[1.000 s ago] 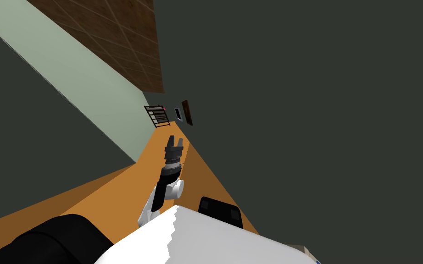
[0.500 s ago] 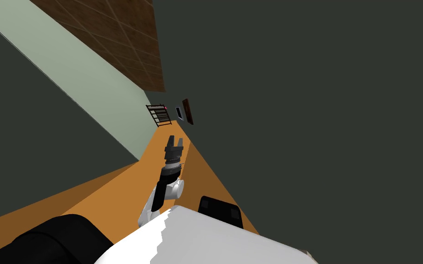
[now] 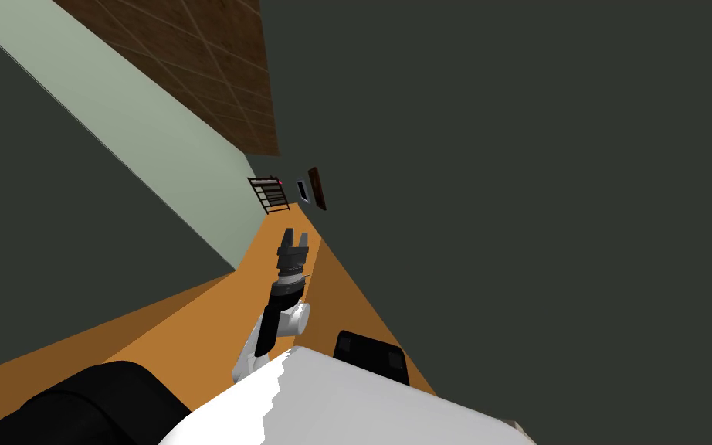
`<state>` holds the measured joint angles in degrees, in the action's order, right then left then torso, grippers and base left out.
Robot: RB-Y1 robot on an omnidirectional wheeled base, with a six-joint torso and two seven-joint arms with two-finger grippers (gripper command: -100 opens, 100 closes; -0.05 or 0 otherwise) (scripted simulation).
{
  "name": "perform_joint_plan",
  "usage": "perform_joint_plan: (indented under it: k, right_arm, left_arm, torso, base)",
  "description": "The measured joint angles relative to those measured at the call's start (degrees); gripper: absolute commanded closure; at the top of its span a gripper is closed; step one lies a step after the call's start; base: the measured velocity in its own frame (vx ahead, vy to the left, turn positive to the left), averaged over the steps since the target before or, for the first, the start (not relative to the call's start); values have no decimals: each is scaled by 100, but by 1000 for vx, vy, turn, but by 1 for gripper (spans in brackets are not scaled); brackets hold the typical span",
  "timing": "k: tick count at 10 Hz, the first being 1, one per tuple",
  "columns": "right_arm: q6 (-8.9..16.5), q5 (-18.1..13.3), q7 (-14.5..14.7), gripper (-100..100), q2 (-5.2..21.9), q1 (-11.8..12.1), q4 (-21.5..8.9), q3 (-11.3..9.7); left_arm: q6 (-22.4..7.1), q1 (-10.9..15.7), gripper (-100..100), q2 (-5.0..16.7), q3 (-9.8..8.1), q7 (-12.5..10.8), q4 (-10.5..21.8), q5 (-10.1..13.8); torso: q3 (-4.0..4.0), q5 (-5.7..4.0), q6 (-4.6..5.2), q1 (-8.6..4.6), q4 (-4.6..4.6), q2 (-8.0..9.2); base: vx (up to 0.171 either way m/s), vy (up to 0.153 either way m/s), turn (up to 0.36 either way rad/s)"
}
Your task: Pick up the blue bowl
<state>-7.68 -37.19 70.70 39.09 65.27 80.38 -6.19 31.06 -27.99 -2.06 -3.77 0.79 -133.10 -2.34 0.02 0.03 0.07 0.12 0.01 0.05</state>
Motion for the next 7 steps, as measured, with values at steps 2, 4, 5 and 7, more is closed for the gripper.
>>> perform_joint_plan:
  k: [2,4,5,7]
  right_arm:
    - [-1,0,-1,0,-2,0,-1,-3]
    - [-15,15,15,100,41,114,107,38]
    - [-43,28,42,100,79,223,190,86]
    - [-57,50,55,0,138,349,311,121]
  left_arm:
    - [0,0,0,0,0,0,0,0]
    - [0,-1,0,0,0,0,0,0]
    - [0,-1,0,0,0,0,0,0]
    - [0,0,0,0,0,0,0,0]
  torso:
    - [0,4,-1,4,0,0]
    - [-5,11,3,12,-4,-6]
    - [-9,12,2,19,-5,-13]
    - [-7,14,-3,19,-4,-10]
  base:
    - [0,0,0]
    - [34,10,-92]
    - [38,20,-71]
    - [7,4,-7]
